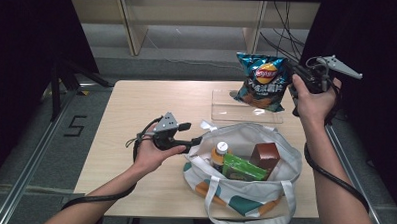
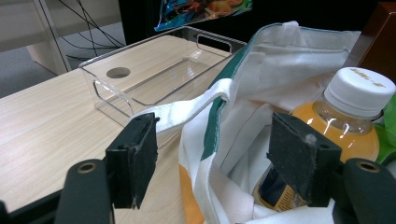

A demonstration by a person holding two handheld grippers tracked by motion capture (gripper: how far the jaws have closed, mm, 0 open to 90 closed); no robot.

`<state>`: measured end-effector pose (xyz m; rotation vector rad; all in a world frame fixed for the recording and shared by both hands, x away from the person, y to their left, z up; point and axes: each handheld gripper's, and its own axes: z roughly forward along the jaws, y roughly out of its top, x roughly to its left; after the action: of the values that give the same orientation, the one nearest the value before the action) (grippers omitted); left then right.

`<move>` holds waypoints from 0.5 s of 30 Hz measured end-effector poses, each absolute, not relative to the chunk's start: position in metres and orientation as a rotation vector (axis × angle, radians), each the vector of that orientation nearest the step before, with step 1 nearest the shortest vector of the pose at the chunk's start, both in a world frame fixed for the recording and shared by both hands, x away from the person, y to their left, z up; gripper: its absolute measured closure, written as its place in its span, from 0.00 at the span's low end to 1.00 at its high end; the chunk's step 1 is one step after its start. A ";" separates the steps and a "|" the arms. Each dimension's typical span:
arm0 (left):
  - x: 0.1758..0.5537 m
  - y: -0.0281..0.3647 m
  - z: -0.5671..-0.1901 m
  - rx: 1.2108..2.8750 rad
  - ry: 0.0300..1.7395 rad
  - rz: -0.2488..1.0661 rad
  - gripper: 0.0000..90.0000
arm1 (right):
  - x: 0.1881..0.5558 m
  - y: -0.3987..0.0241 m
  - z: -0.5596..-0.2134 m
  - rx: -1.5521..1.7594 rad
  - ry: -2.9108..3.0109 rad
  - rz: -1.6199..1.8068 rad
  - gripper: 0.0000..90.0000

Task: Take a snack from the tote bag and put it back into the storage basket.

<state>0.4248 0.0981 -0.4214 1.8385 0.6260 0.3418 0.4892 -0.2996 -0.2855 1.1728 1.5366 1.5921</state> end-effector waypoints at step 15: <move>0.425 0.098 -0.422 1.837 0.625 0.341 0.36 | 0.502 -0.302 -0.293 1.221 1.528 1.565 1.00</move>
<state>0.4248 0.0979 -0.4217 1.8371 0.6246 0.3408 0.5021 -0.3021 -0.2931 1.2207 1.5278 1.5650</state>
